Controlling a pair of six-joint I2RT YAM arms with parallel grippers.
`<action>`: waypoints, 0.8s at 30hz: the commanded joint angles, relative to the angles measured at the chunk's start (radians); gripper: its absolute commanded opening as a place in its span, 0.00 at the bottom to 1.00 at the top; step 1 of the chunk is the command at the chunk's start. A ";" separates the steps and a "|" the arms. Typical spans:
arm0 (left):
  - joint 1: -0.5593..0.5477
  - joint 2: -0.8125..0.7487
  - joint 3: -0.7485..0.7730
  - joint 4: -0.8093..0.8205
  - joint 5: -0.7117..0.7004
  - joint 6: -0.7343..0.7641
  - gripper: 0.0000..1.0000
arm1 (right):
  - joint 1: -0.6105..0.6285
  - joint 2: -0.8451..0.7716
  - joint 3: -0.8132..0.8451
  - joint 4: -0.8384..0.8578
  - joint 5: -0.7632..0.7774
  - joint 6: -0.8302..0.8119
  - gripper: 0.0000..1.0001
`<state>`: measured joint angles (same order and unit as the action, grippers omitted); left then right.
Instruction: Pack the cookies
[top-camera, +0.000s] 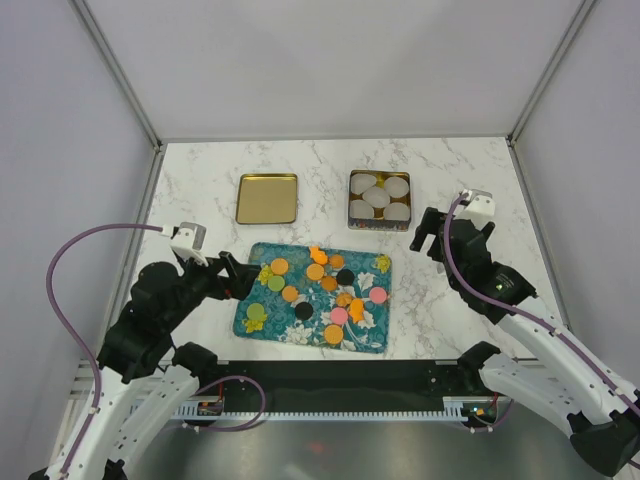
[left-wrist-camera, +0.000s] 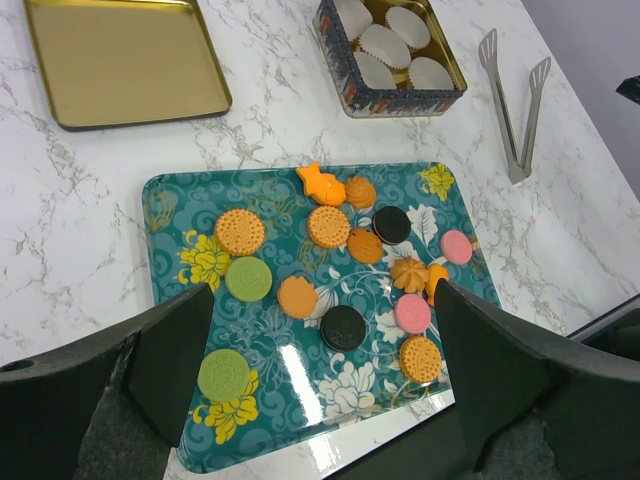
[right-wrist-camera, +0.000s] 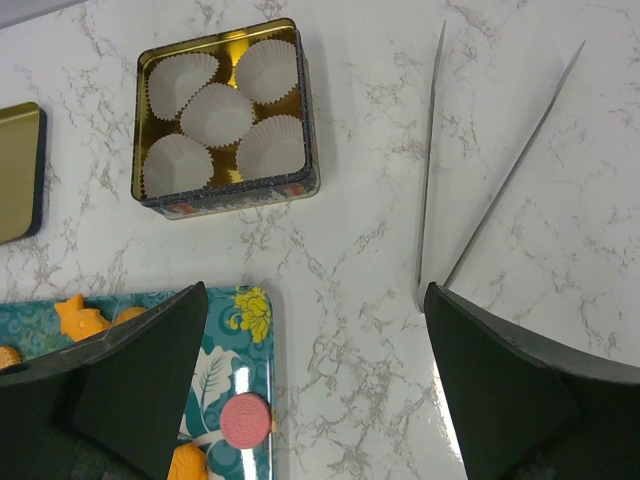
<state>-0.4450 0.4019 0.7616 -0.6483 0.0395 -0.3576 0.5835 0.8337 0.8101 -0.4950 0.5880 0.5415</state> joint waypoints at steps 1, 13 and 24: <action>-0.001 0.014 -0.008 0.036 0.034 0.034 1.00 | 0.003 -0.005 0.018 -0.004 0.044 -0.012 0.98; -0.008 0.046 -0.015 0.042 0.063 0.034 1.00 | -0.100 0.178 0.035 0.006 -0.020 -0.060 0.98; -0.017 0.051 -0.021 0.049 0.062 0.032 1.00 | -0.395 0.475 0.041 0.162 -0.186 -0.052 0.98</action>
<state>-0.4541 0.4503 0.7456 -0.6399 0.0860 -0.3573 0.2291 1.2671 0.8169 -0.4122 0.4583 0.4919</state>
